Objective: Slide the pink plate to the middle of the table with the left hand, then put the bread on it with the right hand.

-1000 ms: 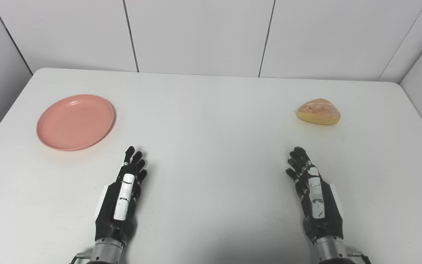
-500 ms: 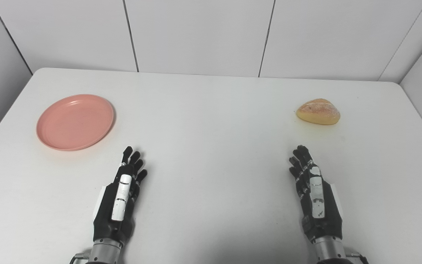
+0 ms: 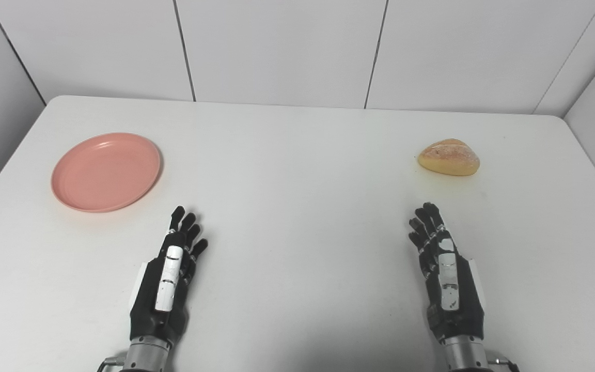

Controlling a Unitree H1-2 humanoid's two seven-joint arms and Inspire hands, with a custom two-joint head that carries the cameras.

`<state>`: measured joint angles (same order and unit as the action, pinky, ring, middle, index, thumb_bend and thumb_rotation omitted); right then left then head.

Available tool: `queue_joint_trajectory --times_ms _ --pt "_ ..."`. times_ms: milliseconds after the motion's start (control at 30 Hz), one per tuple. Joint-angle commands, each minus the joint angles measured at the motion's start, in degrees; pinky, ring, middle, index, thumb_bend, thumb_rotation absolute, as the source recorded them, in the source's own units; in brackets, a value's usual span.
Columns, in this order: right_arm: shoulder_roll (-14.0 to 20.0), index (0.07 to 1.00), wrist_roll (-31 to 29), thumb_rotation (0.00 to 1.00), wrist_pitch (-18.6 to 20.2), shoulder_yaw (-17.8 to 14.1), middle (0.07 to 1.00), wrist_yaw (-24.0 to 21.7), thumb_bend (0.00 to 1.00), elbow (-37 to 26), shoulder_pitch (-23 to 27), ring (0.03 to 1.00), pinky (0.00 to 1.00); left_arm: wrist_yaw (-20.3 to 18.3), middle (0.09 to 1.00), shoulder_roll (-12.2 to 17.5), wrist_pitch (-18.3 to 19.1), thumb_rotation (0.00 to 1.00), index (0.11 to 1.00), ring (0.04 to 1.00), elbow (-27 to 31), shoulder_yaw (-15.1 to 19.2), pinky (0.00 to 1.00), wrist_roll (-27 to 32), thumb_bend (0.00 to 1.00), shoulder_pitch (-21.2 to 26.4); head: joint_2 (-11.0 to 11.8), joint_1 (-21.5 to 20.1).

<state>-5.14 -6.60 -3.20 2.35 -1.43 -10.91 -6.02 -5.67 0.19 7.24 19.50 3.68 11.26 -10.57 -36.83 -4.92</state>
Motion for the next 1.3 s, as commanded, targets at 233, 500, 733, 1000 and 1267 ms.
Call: queue_joint_trajectory --times_ms 233,500,733,1000,1267 --pt "0.4 0.924 -0.97 0.94 -2.14 0.04 0.939 -0.78 0.85 -1.66 0.33 0.936 0.95 -0.18 0.995 0.79 -1.56 0.85 1.0 1.0 0.98 0.09 1.0 0.18 0.68 -2.12 0.25 0.17" --pt "0.67 0.924 -1.71 0.93 -2.31 0.08 0.939 -1.22 0.85 -1.16 0.22 0.939 0.97 -0.67 0.992 1.06 -4.36 0.86 1.0 0.995 -0.73 -0.34 1.0 -1.11 0.67 -2.13 1.79 1.46" --pt "2.67 0.931 -3.48 0.92 -3.41 -0.85 0.946 -2.67 0.84 1.05 -0.07 0.939 0.97 -0.44 0.99 -0.28 -7.7 0.85 1.0 0.989 -3.99 -1.89 1.0 -2.14 0.69 -2.25 6.55 7.15" --pt "5.56 0.954 -7.14 0.94 -6.54 -2.96 0.971 -5.8 0.84 6.53 0.36 0.968 1.0 1.25 0.961 -2.86 -12.15 0.77 1.0 0.958 -9.44 -4.35 1.0 -3.81 0.72 -1.24 12.8 13.94" --pt "7.31 0.996 -9.18 0.98 -8.55 -4.08 1.0 -8.33 0.86 11.79 1.8 1.0 1.0 3.0 0.929 -3.54 -15.3 0.7 0.983 0.919 -14.26 -6.18 0.94 -5.23 0.67 0.47 18.7 19.9"
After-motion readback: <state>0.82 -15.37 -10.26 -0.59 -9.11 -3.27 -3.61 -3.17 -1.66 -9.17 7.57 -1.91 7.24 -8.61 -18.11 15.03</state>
